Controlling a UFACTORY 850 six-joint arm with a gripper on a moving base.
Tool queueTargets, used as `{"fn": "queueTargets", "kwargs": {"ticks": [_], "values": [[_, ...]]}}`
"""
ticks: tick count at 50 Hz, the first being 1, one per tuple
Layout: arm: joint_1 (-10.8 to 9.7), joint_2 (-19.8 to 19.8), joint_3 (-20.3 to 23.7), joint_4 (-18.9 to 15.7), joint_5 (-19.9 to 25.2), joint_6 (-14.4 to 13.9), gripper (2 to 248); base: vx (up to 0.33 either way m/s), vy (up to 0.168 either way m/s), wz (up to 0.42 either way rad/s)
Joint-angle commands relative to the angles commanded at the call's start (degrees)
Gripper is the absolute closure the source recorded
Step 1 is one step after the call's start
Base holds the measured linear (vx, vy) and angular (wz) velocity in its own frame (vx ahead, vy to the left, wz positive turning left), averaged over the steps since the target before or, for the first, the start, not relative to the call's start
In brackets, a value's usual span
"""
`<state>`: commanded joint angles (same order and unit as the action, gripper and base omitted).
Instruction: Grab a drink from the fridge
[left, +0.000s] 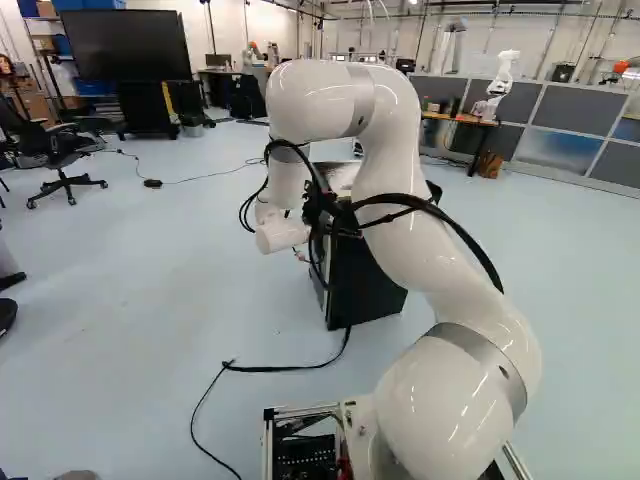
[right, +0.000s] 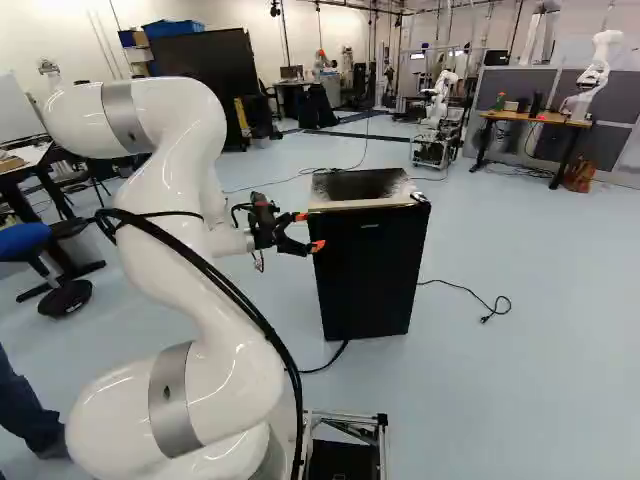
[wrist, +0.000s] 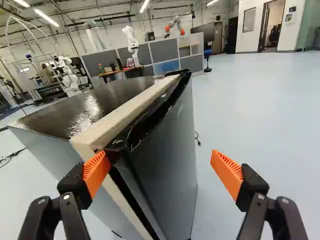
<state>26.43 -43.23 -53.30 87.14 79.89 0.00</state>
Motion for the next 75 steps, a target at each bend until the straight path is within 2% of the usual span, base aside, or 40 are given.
{"fn": "queueTargets", "kwargs": {"ticks": [49,66,75], "values": [[3.7,6.7,17.6,12.3,-0.7,0.0,3,0.000,0.000,0.000],[6.0,7.8,23.5,15.8,-1.5,0.0,3,0.000,0.000,0.000],[8.1,7.8,26.8,17.0,-1.6,0.0,3,0.000,0.000,0.000]]}}
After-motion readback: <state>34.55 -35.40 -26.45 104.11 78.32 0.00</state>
